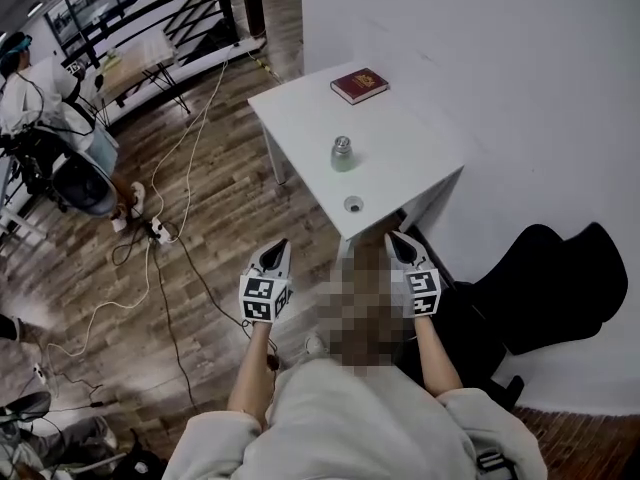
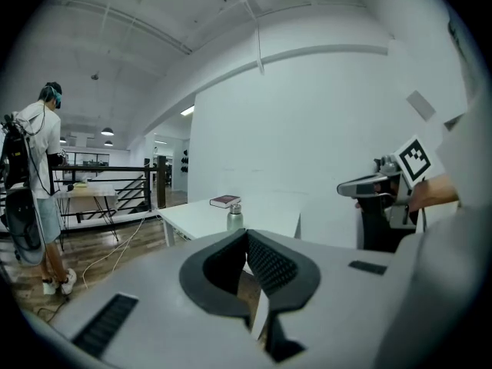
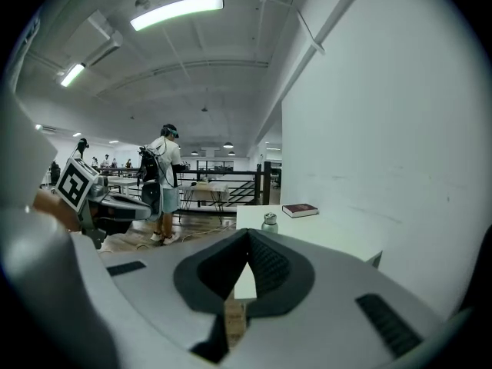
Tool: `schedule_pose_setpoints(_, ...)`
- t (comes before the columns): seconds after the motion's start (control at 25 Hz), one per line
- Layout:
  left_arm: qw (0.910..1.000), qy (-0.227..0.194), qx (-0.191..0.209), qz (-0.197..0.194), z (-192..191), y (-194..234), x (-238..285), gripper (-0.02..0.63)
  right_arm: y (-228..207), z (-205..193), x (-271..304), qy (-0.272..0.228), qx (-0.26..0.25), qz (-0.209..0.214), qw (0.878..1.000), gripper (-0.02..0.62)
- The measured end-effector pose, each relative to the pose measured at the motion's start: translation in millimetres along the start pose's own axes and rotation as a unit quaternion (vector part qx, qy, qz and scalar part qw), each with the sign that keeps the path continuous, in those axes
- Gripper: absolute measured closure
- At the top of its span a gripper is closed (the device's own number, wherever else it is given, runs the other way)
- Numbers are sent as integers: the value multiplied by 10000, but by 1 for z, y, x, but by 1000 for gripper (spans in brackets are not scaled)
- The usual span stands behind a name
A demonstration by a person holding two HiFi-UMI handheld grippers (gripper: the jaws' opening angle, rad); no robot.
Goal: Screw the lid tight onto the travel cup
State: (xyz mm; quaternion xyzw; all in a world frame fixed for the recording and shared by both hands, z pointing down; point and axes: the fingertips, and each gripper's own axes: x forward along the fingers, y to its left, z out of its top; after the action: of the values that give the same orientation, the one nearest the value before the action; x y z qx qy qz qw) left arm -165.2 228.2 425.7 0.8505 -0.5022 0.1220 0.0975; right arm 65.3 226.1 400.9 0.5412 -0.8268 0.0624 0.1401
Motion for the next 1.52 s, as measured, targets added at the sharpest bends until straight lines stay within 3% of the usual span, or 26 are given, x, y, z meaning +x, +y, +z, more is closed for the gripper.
schedule_pose_setpoints(0.24,9997,32,-11,-239,7,43,39,598,5,13,47,70,-36,-154,9999,597)
schedule_pose_setpoints(0.68,9980,132,61,-614,7,49,79,598,-6,6,67,247,-10,-351,9991,595)
schedule_pose_setpoints(1.04,9977,269,-23,-614,-1,50,96,598,-9,-3,86,392,-9,-183,9991,597)
schedule_pose_setpoints(1.52,9978,483,-84,-443,8,64,186,598,-70,0,166,375,95,76,9992,595)
